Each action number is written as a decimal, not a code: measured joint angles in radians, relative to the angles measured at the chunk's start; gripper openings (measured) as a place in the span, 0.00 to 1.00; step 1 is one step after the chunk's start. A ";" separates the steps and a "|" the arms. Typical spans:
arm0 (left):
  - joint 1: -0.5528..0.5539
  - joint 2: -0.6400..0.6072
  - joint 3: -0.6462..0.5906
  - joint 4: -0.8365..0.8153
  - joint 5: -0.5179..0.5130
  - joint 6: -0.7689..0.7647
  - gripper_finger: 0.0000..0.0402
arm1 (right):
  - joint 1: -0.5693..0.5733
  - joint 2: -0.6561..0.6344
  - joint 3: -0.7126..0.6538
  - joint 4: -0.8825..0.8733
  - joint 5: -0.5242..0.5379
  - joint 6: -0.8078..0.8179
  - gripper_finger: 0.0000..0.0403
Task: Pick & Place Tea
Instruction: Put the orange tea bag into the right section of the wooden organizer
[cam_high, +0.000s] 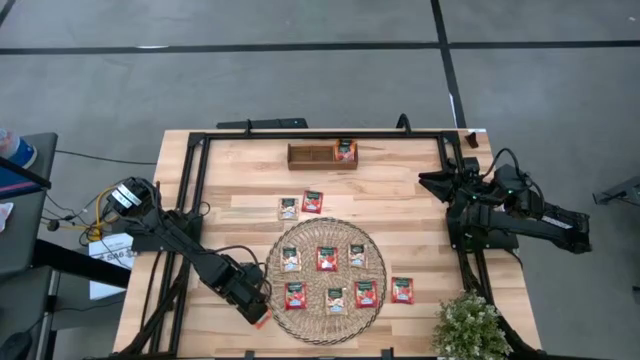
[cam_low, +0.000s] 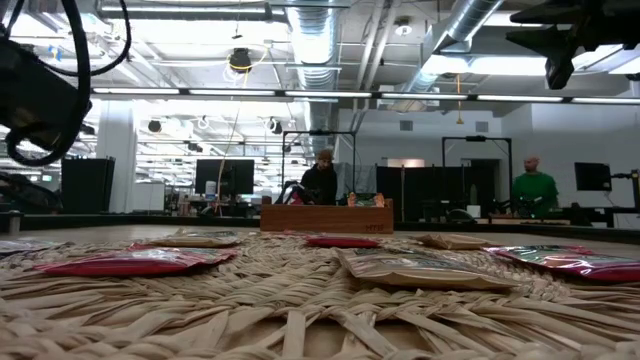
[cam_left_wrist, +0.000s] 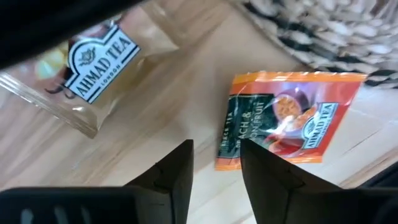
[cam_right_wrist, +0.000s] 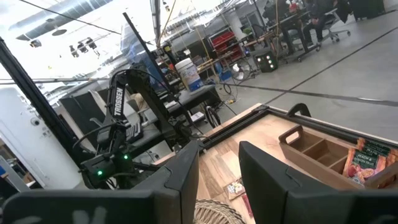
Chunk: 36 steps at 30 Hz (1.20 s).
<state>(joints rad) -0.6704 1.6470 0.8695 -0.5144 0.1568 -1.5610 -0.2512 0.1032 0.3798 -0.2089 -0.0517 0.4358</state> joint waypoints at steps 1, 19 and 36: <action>0.000 0.000 0.007 -0.005 -0.005 0.000 0.31 | 0.000 0.000 0.000 0.000 0.000 0.000 0.27; 0.003 0.085 0.062 -0.025 -0.015 -0.021 0.27 | 0.000 0.000 0.000 0.000 0.000 0.000 0.27; 0.005 0.122 0.066 -0.148 0.022 -0.023 0.06 | 0.000 0.000 0.000 0.000 0.000 0.001 0.27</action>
<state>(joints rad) -0.6651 1.7687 0.9356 -0.6627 0.1791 -1.5838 -0.2516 0.1035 0.3798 -0.2085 -0.0521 0.4370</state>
